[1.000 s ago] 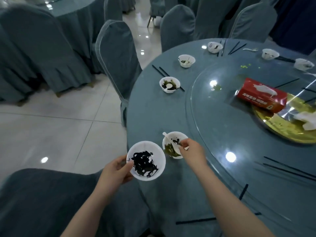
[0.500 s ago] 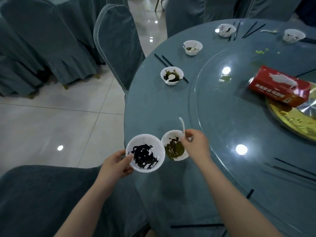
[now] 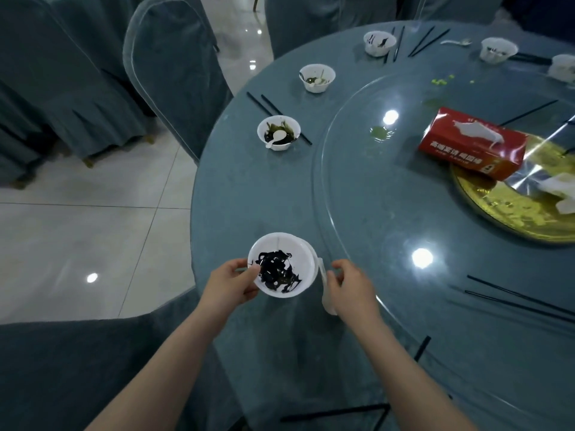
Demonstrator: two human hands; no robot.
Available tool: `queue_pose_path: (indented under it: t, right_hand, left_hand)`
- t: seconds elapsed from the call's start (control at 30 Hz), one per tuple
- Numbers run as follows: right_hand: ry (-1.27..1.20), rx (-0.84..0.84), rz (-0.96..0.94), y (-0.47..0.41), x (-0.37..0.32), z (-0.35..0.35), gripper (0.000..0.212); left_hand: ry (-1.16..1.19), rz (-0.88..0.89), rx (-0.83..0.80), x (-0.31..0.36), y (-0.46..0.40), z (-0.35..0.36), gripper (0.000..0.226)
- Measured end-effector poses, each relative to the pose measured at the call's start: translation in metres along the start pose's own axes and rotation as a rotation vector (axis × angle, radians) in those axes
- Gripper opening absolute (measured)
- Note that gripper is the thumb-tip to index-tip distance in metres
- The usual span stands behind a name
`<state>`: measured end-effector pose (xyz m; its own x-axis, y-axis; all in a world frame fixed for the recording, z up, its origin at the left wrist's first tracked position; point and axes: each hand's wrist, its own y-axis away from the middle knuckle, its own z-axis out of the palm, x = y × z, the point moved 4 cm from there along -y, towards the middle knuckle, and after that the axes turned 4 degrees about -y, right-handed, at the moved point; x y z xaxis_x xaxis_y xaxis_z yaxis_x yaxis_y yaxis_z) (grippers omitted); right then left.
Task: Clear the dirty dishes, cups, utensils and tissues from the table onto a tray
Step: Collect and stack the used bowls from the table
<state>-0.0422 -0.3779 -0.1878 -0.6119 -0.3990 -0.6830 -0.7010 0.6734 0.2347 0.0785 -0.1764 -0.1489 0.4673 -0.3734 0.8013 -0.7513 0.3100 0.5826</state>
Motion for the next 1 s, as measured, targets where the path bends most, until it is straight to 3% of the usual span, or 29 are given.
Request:
queue_pose_path:
  t: [0.1,0.2,0.37,0.5,0.67,0.83,1.0]
  right_hand:
    - [-0.043,-0.111,0.028,-0.005,-0.014,0.01,0.021]
    - [-0.237,-0.192,0.097,-0.012,-0.025,0.018,0.021]
    - [-0.415,-0.211,0.174,-0.011,-0.03,0.023,0.04]
    - [-0.398,-0.291,0.17,-0.01,-0.032,0.03,0.008]
    - [-0.359,-0.294,0.199,-0.007,-0.038,0.038,0.024]
    - [-0.362,-0.286,0.109,0.001,-0.068,0.047,0.023]
    - [-0.435,-0.327,-0.017,0.021,-0.13,0.058,0.031]
  left_hand:
    - [-0.014,0.003,0.029,-0.004,-0.004,0.0,0.009]
    - [-0.022,-0.003,0.049,-0.007,-0.009,0.0,0.006]
    - [-0.117,-0.002,0.046,-0.011,-0.02,0.004,0.023]
    - [-0.226,-0.012,0.031,-0.017,-0.022,0.007,0.041]
    - [-0.174,-0.033,-0.006,-0.025,-0.017,0.001,0.035]
    - [-0.126,0.041,0.118,-0.019,0.002,-0.036,0.018]
    - [-0.061,0.192,0.186,0.005,0.043,-0.095,0.026]
